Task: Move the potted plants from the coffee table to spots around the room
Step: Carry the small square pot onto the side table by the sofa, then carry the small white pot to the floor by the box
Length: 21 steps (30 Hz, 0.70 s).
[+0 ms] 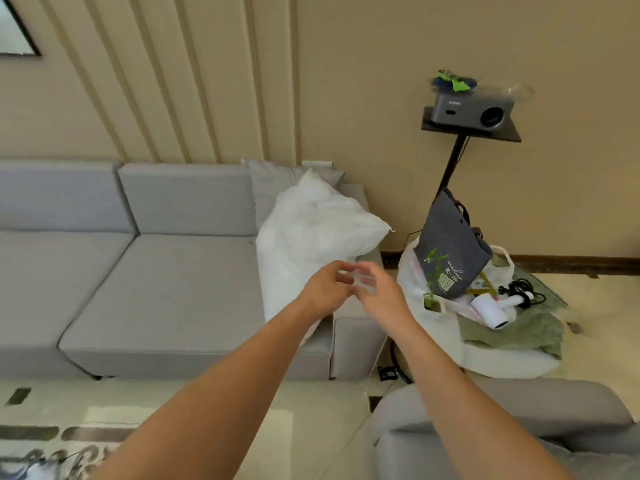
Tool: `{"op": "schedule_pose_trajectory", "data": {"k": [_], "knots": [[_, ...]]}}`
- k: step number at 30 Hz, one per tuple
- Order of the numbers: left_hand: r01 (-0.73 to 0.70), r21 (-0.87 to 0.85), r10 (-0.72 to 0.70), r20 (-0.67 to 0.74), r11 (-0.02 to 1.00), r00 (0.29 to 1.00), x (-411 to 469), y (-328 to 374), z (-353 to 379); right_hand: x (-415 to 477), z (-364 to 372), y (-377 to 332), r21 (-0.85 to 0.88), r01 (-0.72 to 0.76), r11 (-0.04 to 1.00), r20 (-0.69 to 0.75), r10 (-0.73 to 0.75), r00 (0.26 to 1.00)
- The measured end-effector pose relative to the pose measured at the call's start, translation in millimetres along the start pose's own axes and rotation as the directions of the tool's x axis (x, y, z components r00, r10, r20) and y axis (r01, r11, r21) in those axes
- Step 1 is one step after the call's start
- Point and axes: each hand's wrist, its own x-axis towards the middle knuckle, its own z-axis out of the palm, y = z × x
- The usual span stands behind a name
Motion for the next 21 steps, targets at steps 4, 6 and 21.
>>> {"op": "schedule_pose_trajectory", "data": {"k": [4, 6, 21], "knots": [[0.008, -0.064, -0.019, -0.177, 0.998, 0.984, -72.8, -16.7, -61.9, -21.9, 40.7, -71.6, 0.029, 0.107, 0.994, 0.129, -0.110, 0.985], [0.042, -0.084, -0.062, -0.260, 0.996, 0.963, -110.4, -30.5, -88.1, -35.2, 61.9, -99.0, 0.049, 0.168, 0.985, 0.194, -0.174, 0.965], [0.108, -0.338, -0.331, -0.721, 0.935, 0.609, -454.1, -151.8, -196.0, -255.1, 282.0, -250.2, 0.235, 0.432, 0.871, 0.687, -0.463, 0.560]]}}
